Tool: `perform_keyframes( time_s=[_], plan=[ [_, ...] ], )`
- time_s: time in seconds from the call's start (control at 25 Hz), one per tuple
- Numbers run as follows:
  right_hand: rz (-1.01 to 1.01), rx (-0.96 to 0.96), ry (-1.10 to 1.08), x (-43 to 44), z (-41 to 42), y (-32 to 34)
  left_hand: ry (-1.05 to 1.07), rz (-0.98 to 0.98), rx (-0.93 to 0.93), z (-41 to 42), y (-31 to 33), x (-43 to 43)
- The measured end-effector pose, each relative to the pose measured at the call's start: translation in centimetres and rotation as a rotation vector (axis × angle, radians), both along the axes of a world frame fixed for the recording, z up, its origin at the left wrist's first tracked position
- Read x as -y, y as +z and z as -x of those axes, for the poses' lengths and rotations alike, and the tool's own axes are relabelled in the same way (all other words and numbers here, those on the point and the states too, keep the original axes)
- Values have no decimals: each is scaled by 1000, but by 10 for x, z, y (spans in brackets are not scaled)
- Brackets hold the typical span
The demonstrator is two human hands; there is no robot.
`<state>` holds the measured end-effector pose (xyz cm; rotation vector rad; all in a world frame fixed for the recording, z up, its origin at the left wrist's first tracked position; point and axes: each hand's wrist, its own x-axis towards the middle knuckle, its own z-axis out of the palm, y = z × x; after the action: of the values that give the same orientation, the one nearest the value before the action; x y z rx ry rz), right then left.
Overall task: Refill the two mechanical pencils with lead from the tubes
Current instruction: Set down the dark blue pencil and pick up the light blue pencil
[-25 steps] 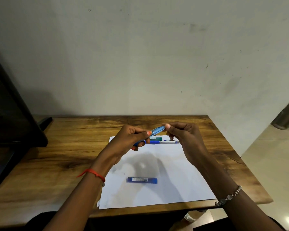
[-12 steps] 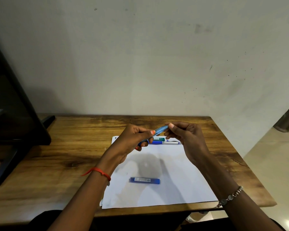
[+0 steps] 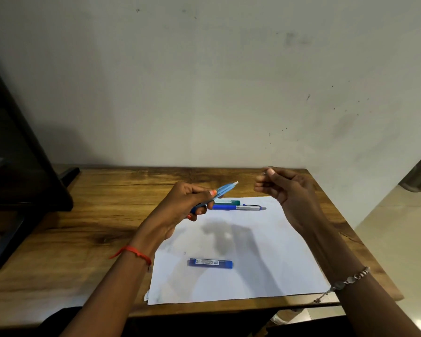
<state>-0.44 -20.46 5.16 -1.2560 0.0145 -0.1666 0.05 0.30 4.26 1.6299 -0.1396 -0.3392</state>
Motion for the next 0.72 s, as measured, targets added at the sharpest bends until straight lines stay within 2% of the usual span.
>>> perform_keyframes(
  time_s=[0.24, 0.32, 0.48, 0.72],
  plan=[
    [-92, -301, 201, -11, 5, -4, -10, -28, 10, -3, -1, -3],
    [-91, -343, 242, -15, 4, -5, -13, -52, 8, -3, -3, -2],
    [60, -272, 238, -20, 3, -11, -16, -87, 12, -2, -3, -1],
    [173, -176, 157, -20, 2, -12, -27, -109, 10, -2, -3, 2]
  ],
)
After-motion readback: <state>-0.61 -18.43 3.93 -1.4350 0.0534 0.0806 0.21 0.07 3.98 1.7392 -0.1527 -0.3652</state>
